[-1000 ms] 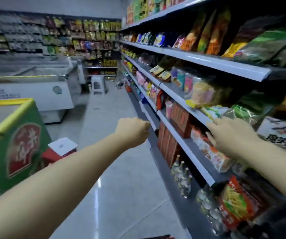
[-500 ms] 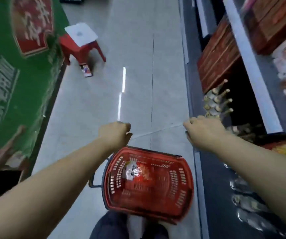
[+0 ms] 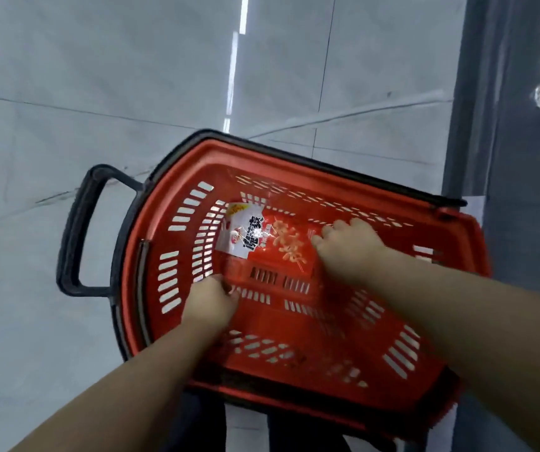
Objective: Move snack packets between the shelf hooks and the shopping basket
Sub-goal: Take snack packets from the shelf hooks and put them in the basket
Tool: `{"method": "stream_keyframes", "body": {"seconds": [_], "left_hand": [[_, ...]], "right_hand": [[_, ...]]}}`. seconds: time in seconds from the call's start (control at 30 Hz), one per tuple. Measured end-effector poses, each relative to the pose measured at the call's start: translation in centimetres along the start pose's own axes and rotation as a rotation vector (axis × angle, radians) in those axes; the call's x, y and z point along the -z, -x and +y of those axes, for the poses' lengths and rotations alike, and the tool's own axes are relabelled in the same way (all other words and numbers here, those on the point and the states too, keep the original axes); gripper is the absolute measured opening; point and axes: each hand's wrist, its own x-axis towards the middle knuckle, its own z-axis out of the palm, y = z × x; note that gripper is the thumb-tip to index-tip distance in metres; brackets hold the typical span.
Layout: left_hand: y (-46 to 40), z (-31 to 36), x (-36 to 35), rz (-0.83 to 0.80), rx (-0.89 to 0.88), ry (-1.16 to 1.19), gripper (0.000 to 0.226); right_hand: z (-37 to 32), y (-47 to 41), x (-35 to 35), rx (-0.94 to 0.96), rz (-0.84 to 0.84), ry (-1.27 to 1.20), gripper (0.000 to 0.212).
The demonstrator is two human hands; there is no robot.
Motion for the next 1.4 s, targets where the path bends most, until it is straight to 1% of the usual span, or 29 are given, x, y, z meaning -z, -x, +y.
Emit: {"method": "stream_keyframes", "body": {"seconds": [0.13, 0.2, 0.27, 0.33, 0.4, 0.47, 0.53, 0.6, 0.63, 0.7, 0.73, 0.8, 0.87, 1.0, 1.07, 1.17, 1.23, 1.27, 1.33, 1.4], "left_hand": [[-9.2, 0.0, -5.6, -0.001, 0.166, 0.231, 0.038], [-12.7, -0.2, -8.2, -0.04, 0.248, 0.358, 0.039], [-15.4, -0.3, -10.6, -0.09, 0.343, 0.608, 0.038], [-18.0, -0.7, -12.7, -0.049, 0.43, 0.819, 0.038], [-19.9, -0.8, -14.0, -0.015, 0.485, 0.972, 0.031], [-20.5, -0.5, -14.2, 0.027, 0.547, 1.098, 0.027], [-20.7, -0.8, -14.4, 0.041, 0.592, 1.157, 0.025], [-20.2, -1.6, -14.5, 0.01, 0.648, 1.161, 0.026], [-20.0, -1.9, -14.5, -0.007, 0.673, 1.154, 0.028], [-20.1, -2.3, -14.3, -0.035, 0.697, 1.116, 0.03], [-20.3, -2.3, -14.3, -0.039, 0.703, 1.091, 0.03], [-20.9, -2.2, -14.0, -0.039, 0.734, 1.054, 0.031], [-21.2, -2.2, -13.9, -0.035, 0.753, 1.02, 0.033], [-20.5, -2.0, -13.5, -0.041, 0.75, 1.046, 0.031], [-19.5, -1.9, -12.8, -0.072, 0.744, 1.079, 0.029], [-17.1, -1.4, -10.8, -0.132, 0.724, 1.138, 0.022], [-15.0, -0.8, -9.0, -0.133, 0.672, 1.143, 0.017], [-14.1, -0.5, -8.3, -0.085, 0.616, 1.086, 0.017], [-12.2, -0.2, -6.6, 0.086, 0.428, 0.926, 0.018], [-10.0, 0.1, -4.1, 0.239, 0.178, 0.784, 0.018]], "right_hand": [[-1.2, -8.7, -6.2, -0.005, -0.028, -0.057, 0.036], [-2.2, -12.3, -8.9, -0.016, -0.011, -0.151, 0.037], [-3.2, -15.7, -11.2, -0.02, 0.011, -0.24, 0.044], [-4.1, -18.3, -13.3, -0.035, 0.036, -0.239, 0.053], [-4.9, -20.0, -15.2, -0.043, 0.041, -0.225, 0.056], [-5.6, -20.3, -16.4, -0.07, 0.036, -0.244, 0.059], [-6.2, -20.3, -17.0, -0.099, 0.015, -0.304, 0.06], [-6.7, -20.2, -17.0, -0.039, -0.008, -0.347, 0.054], [-6.7, -20.2, -16.8, -0.012, -0.018, -0.379, 0.047], [-6.1, -20.1, -15.8, -0.054, 0.015, -0.536, 0.034], [-5.6, -20.1, -15.3, -0.09, 0.056, -0.604, 0.034], [-5.1, -20.4, -14.7, -0.154, 0.129, -0.662, 0.043], [-5.2, -20.8, -14.3, -0.195, 0.137, -0.689, 0.049], [-5.5, -21.0, -13.6, -0.252, 0.207, -0.804, 0.038], [-5.5, -20.4, -13.1, -0.216, 0.19, -0.873, 0.036], [-4.9, -18.4, -12.2, -0.193, 0.104, -0.952, 0.038], [-4.4, -16.6, -11.3, -0.22, 0.093, -1.014, 0.037], [-4.0, -15.5, -10.6, -0.225, 0.098, -1.027, 0.033], [-3.3, -12.9, -8.8, -0.202, 0.125, -1.014, 0.027], [-2.6, -10.1, -6.8, -0.19, 0.19, -1.028, 0.025]]}}
